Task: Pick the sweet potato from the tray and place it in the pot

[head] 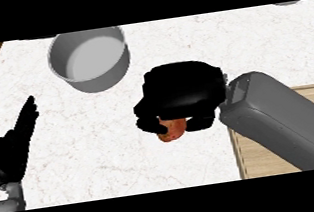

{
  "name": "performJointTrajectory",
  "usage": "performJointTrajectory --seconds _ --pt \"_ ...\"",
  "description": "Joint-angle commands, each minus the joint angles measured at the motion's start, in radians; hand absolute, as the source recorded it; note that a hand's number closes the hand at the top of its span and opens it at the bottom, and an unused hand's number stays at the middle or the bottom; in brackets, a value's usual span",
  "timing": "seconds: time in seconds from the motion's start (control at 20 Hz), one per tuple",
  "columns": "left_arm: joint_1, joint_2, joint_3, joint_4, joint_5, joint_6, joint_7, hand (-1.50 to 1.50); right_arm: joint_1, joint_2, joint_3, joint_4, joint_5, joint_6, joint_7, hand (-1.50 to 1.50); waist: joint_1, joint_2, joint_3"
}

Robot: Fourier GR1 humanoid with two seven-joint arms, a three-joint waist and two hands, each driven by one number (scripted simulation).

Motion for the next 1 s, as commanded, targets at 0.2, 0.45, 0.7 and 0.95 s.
performJointTrajectory --seconds 0.2,0.45,0.7,0.95 --pt "0.016 0.002 0.024 -0.022 0.001 0.006 0.025 0.0 -0.093 0.15 -0.197 0.259 -0.084 -0.152 -0.153 1.5 -0.044 -0.01 -0.003" --pt "0.009 -0.026 0.013 0.021 -0.021 0.018 0.0 0.0 -0.262 0.219 -0.319 0.494 -0.143 -0.11 -0.164 1.5 -0.048 -0.009 -0.004" --pt "0.03 -0.016 0.048 0.015 0.0 0.003 -0.014 0.0 -0.391 0.271 -0.397 0.723 -0.135 -0.165 -0.232 1.5 -0.042 -0.008 -0.004" --pt "-0.048 -0.007 0.031 0.007 -0.018 -0.003 0.04 0.0 -0.563 0.314 -0.456 0.96 -0.117 -0.235 -0.253 1.5 -0.015 0.005 -0.005"
